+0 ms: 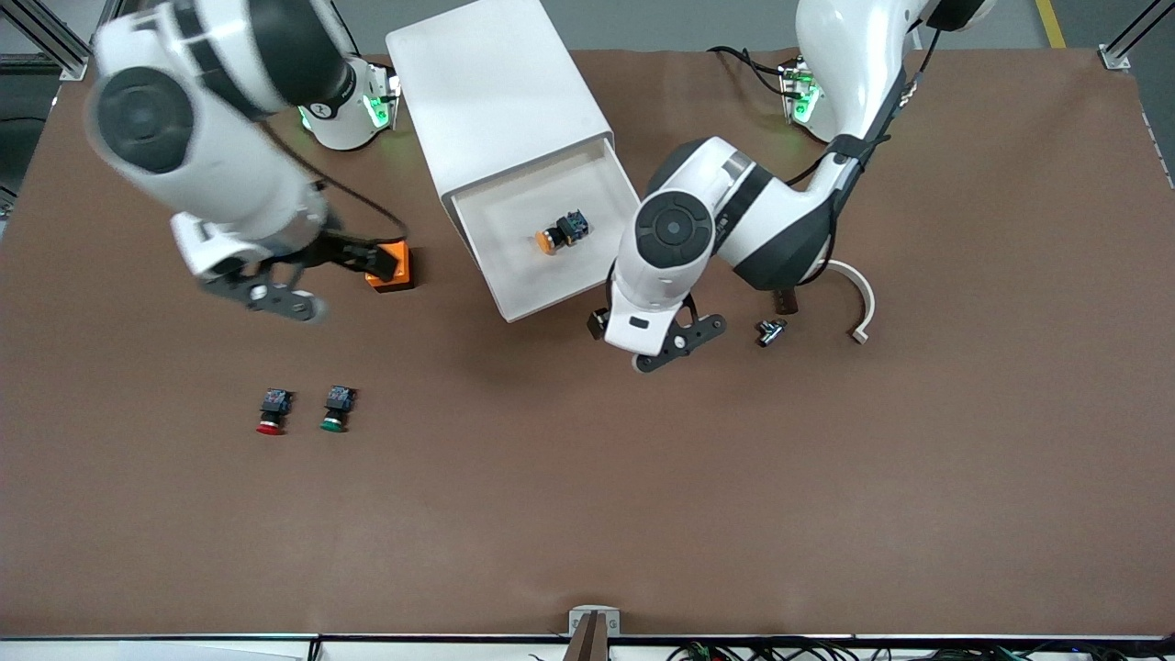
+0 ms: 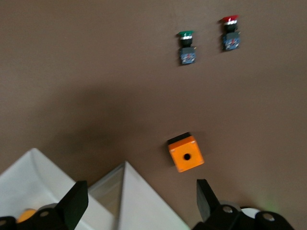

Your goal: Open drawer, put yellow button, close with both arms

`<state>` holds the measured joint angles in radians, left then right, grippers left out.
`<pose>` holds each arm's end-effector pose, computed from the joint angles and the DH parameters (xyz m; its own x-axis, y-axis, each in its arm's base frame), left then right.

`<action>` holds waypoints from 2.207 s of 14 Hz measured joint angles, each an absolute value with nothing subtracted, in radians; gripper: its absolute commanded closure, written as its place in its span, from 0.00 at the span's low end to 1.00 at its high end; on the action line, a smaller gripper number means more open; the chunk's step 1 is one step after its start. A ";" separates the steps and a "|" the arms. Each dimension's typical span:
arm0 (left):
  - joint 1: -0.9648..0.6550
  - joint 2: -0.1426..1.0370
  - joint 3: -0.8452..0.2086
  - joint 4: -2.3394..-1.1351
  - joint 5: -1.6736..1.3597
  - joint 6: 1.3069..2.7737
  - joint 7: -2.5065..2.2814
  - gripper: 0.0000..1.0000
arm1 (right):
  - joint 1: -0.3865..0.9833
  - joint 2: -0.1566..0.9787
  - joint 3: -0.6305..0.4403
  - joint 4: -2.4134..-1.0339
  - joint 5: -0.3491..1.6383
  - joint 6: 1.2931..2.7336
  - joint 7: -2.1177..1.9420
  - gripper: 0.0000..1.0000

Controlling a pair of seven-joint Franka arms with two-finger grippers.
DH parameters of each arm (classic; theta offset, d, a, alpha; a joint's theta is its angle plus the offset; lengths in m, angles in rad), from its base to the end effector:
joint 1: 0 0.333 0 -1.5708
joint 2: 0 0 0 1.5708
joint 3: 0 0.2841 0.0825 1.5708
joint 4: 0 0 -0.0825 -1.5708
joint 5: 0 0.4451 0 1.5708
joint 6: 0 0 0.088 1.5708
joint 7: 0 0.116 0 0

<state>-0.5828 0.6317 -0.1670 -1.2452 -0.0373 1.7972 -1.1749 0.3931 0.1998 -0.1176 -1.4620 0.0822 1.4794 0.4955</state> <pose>0.5722 -0.5034 0.3409 0.8838 0.4426 -0.1516 0.4455 -0.8952 -0.0164 0.6244 0.1928 0.5078 0.9582 -0.2173 -0.1861 -0.2147 -0.9761 0.0340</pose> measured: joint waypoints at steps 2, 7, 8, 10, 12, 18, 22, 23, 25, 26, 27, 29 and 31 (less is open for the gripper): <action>-0.607 0.640 -0.167 -1.251 -0.037 1.821 -1.179 0.00 | 0.292 0.190 -0.120 -1.455 0.077 1.427 0.292 0.00; -0.636 0.672 -0.167 -1.257 -0.030 1.885 -1.188 0.00 | 0.125 0.187 -0.119 -1.384 -0.027 1.329 0.002 0.00; -0.639 0.673 -0.167 -1.256 -0.030 1.887 -1.188 0.00 | 0.117 0.187 -0.119 -1.383 -0.036 1.323 -0.009 0.00; -0.645 0.673 -0.167 -1.256 -0.030 1.889 -1.188 0.00 | 0.109 0.188 -0.117 -1.383 -0.039 1.317 -0.009 0.00; -0.653 0.673 -0.167 -1.256 -0.030 1.890 -1.188 0.00 | 0.097 0.192 -0.114 -1.383 -0.033 1.318 -0.010 0.00; -0.695 0.673 -0.170 -1.256 -0.077 1.892 -1.188 0.00 | 0.093 0.192 -0.106 -1.313 -0.013 1.301 -0.004 0.00; -0.723 0.673 -0.170 -1.256 -0.121 1.892 -1.188 0.00 | 0.094 0.176 -0.096 -1.304 -0.010 1.291 0.030 0.00; -0.733 0.673 -0.170 -1.256 -0.126 1.892 -1.188 0.00 | 0.095 0.163 -0.095 -1.301 -0.008 1.290 0.031 0.00; -0.755 0.673 -0.170 -1.258 -0.138 1.892 -1.188 0.00 | 0.095 0.137 -0.094 -1.303 -0.007 1.262 0.031 0.00; -0.767 0.673 -0.170 -1.258 -0.149 1.892 -1.188 0.00 | 0.094 0.129 -0.094 -1.310 -0.007 1.252 0.032 0.00; -0.777 0.673 -0.170 -1.259 -0.160 1.892 -1.188 0.00 | 0.093 0.120 -0.096 -1.324 -0.007 1.257 0.032 0.00; -0.795 0.674 -0.170 -1.259 -0.187 1.892 -1.188 0.00 | 0.085 0.082 -0.099 -1.389 -0.007 1.313 0.033 0.00; -0.810 0.674 -0.170 -1.260 -0.218 1.892 -1.188 0.00 | 0.066 0.012 -0.098 -1.491 -0.007 1.395 0.033 0.00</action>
